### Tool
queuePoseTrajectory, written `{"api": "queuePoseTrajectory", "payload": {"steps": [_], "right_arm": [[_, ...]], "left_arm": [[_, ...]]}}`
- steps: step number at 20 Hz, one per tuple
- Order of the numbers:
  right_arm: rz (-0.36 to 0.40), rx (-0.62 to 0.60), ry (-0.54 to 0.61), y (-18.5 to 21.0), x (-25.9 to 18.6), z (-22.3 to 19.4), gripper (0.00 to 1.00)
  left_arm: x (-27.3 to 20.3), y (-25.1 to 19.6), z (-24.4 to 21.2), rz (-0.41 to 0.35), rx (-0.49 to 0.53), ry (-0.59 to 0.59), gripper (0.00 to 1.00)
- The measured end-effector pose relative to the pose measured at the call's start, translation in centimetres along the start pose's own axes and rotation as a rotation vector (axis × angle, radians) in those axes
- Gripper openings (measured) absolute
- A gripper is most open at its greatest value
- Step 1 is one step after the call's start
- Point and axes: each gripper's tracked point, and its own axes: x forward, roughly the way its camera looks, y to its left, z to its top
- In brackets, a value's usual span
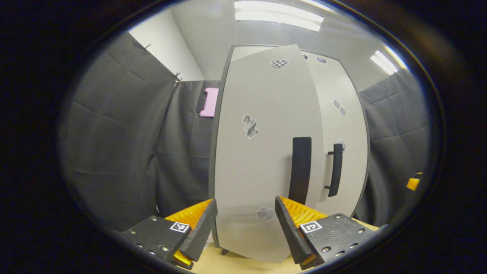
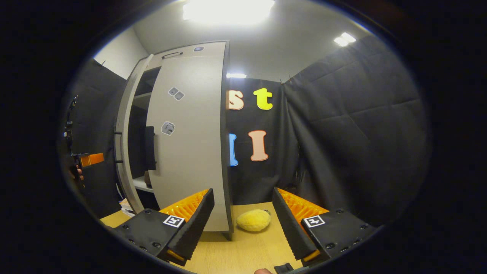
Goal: Grab one shoe with the right hand and put it into the shoe cabinet, grab the other shoe with the left hand and put it into the shoe cabinet; then close the right door with the right hand and the left door with the left hand.
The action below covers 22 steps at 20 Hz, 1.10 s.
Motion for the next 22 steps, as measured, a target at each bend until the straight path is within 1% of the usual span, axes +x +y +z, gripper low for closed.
{"api": "queuePoseTrajectory", "payload": {"steps": [5, 6, 7, 8, 9, 10, 12, 16, 18, 22], "right_arm": [[0.05, -0.007, -0.029, 1.1, -1.4, 0.7, 0.98], [0.056, -0.007, -0.034, 1.2, -1.9, 1.0, 0.98], [0.06, -0.006, -0.039, 1.3, -2.4, 1.2, 0.98], [0.063, -0.007, -0.042, 1.4, -2.8, 1.3, 0.98], [0.067, -0.009, -0.044, 1.6, -3.1, 1.6, 0.98], [0.07, -0.016, -0.047, 1.8, -3.4, 1.8, 0.98], [0.067, -0.027, -0.054, 2.1, -4.0, 1.9, 0.96], [0.068, -0.032, -0.064, 2.6, -5.6, 2.1, 0.98], [0.064, -0.039, -0.07, 2.8, -6.4, 2.2, 0.96], [0.062, -0.041, -0.078, 3.2, -7.6, 2.3, 0.98]], "left_arm": [[-4.1, 1.9, -0.2, 0.042, 0.036, 0.032, 0.92], [-4.9, 2.2, 0.0, 0.047, 0.045, 0.031, 0.89], [-5.8, 2.5, 0.1, 0.049, 0.053, 0.03, 0.92], [-6.5, 2.8, 0.1, 0.049, 0.057, 0.03, 0.88], [-7.3, 3.1, 0.1, 0.05, 0.061, 0.033, 0.92], [-7.8, 3.3, 0.1, 0.052, 0.065, 0.033, 0.92], [-9.2, 3.8, 0.4, 0.057, 0.066, 0.029, 0.92], [-11.4, 4.4, 0.5, 0.056, 0.064, 0.029, 0.92], [-12.2, 4.9, 0.4, 0.061, 0.074, 0.029, 0.92], [-13.7, 5.7, 0.5, 0.071, 0.088, 0.029, 0.92]]}}
